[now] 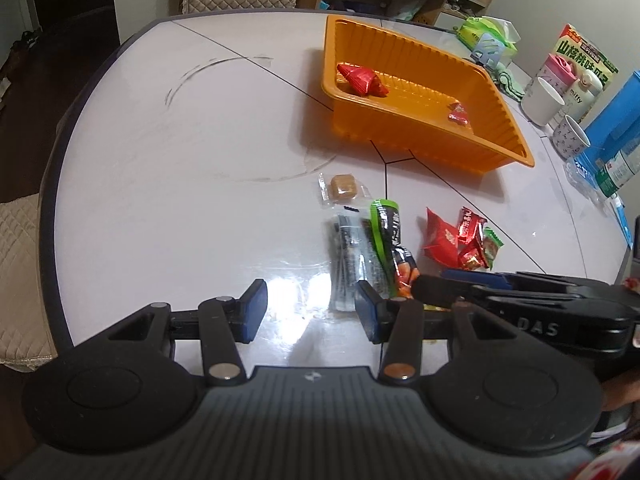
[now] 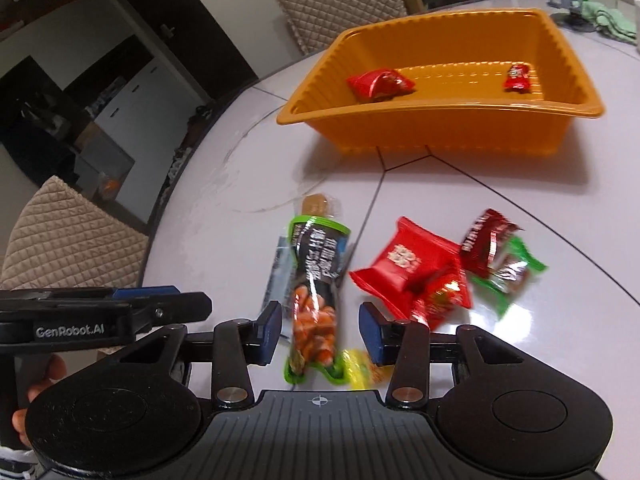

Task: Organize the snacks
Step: 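Grasp the green-capped sausage snack stick with right gripper while left tool returns to snacks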

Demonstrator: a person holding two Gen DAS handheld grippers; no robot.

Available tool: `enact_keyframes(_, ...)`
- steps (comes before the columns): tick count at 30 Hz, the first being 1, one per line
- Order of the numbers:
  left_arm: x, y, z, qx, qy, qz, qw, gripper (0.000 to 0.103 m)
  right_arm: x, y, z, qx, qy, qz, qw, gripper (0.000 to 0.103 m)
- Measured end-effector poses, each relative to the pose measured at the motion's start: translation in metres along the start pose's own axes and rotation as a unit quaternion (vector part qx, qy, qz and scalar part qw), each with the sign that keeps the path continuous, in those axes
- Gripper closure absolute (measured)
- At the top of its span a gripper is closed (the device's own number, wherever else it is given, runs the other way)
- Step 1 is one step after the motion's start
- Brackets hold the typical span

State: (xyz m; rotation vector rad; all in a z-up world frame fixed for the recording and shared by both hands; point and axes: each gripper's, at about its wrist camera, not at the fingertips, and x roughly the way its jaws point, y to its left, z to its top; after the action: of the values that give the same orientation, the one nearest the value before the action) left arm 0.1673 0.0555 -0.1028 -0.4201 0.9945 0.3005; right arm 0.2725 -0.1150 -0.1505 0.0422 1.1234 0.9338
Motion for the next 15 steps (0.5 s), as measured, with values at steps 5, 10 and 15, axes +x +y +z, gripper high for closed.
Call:
enact_keyframes(5, 0.004, 0.005, 0.003, 0.0, 0.005, -0.003, 1.0, 0.059, 0.015, -0.002, 0.003, 0.011, 0.002, 0.004, 1.0, 0.059)
enact_keyframes(10, 0.009, 0.008, 0.007, 0.001, 0.009, -0.007, 0.9999, 0.059, 0.024, -0.007, 0.005, 0.029, 0.004, 0.011, 1.0, 0.059)
enact_keyframes(15, 0.014, 0.009, 0.01, 0.005, 0.014, -0.013, 0.9998, 0.059, 0.026, -0.011, 0.007, 0.042, 0.005, 0.019, 0.999, 0.064)
